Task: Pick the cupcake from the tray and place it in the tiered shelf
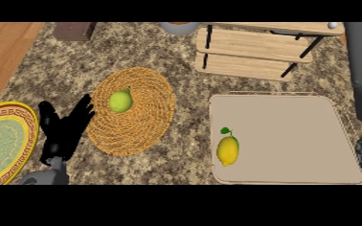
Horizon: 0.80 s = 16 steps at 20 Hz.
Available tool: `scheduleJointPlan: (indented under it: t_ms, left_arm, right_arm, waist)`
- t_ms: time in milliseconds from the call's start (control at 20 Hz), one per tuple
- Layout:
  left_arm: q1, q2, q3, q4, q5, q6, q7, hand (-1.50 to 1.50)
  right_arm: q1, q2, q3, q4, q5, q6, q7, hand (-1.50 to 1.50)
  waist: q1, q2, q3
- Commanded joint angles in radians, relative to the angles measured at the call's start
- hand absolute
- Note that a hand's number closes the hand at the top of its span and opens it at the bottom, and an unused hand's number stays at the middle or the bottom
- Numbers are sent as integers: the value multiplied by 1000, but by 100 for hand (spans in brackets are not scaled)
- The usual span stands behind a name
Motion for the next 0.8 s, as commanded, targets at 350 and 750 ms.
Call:
scheduleJointPlan:
  t_ms: [350,750]
  left_arm:
    - [17,-35,-21,-39,-6,22,34,0]
    - [-11,0,13,29,-3,-2,-7,0]
  right_arm:
    - [0,-21,-176,-39,-179,-141,-7,-150]
    - [4,-204,-231,-72,-152,-231,60,-150]
  waist:
    - [2,-1,0]
    - [-8,0,0]
